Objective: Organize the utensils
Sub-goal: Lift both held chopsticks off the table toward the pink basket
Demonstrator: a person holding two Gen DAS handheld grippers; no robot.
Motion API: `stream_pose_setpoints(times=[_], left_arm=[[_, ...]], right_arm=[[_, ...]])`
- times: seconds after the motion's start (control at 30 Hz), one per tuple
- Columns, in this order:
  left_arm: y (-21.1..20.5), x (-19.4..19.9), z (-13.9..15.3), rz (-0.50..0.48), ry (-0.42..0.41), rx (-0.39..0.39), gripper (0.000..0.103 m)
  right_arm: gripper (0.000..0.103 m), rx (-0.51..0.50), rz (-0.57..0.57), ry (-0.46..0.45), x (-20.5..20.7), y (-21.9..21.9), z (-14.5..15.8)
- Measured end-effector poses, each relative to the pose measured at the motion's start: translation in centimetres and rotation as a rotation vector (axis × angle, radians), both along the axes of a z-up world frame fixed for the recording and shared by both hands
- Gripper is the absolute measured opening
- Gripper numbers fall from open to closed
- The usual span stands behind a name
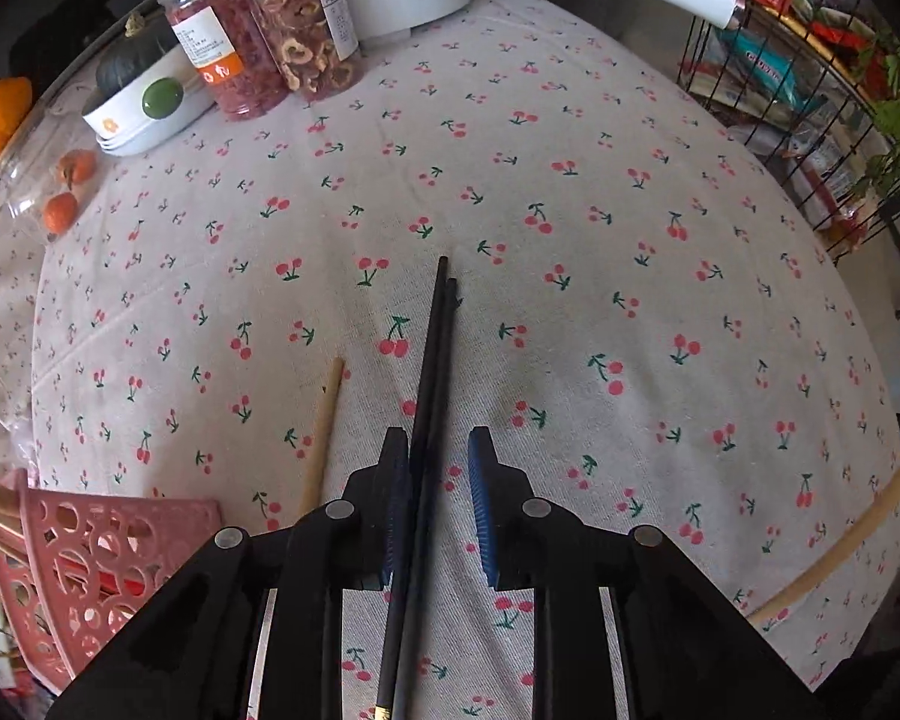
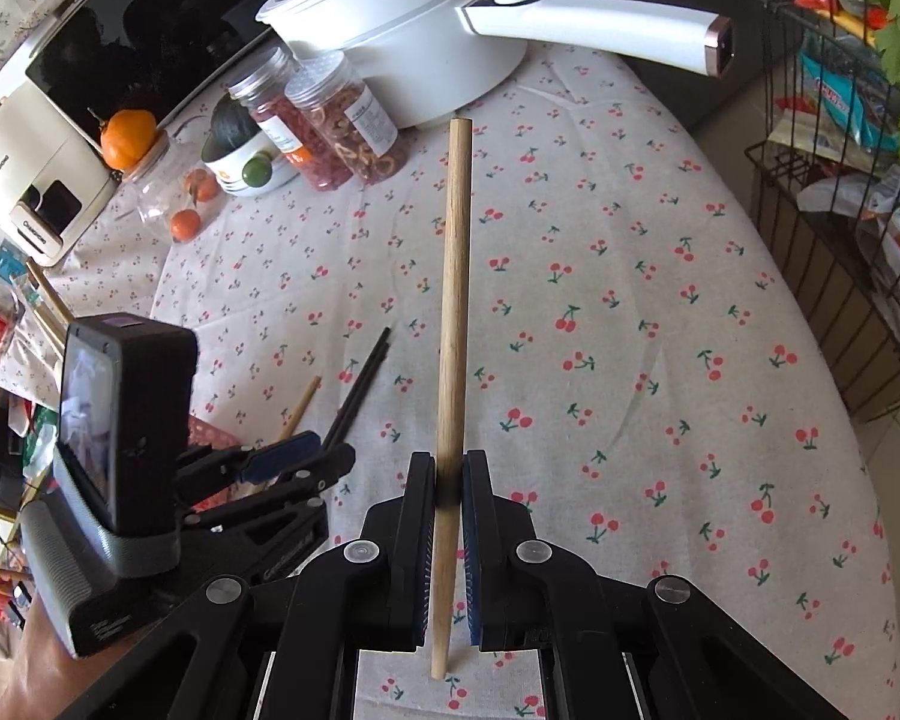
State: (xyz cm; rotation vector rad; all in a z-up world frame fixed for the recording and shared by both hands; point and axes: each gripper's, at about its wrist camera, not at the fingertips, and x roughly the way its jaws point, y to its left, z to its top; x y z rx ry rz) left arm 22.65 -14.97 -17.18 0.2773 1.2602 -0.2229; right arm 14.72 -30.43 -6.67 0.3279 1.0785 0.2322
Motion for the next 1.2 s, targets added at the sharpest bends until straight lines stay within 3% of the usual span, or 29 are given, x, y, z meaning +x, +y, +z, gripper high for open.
stream_pose_setpoints(times=[0.13, 0.2, 0.23, 0.4, 0.8, 1.0, 1.2], left_arm=[[0.7, 1.0, -0.5, 0.027, 0.036, -0.03, 0.023], [1.0, 1.1, -0.6, 0.027, 0.047, -0.051, 0.02], [1.1, 1.1, -0.6, 0.022, 0.05, -0.058, 0.013], [1.5, -1.4, 0.3, 0.002, -0.003, -0.065, 0.012], [5.1, -12.7, 11.5, -0.117, -0.276, -0.279, 0.011], [8.8, -16.7, 16.1, -0.106, -0.412, -0.341, 0.011], [13.8, -17.8, 21.4, -0.045, -0.56, -0.444, 0.011]], right_arm=[[0.004, -0.015, 0.018, -0.006, 0.5, 0.5, 0.1], [0.004, -0.019, 0.027, -0.008, 0.7, 0.7, 0.1], [0.004, -0.021, 0.03, -0.007, 0.8, 0.7, 0.1], [0.004, -0.025, 0.026, -0.006, 0.9, 0.8, 0.0], [0.005, -0.078, 0.052, -0.117, -1.1, 2.5, 2.7], [0.005, -0.125, 0.107, -0.212, -2.7, 5.3, 5.2], [0.004, -0.122, 0.157, -0.311, -4.2, 7.6, 8.1]])
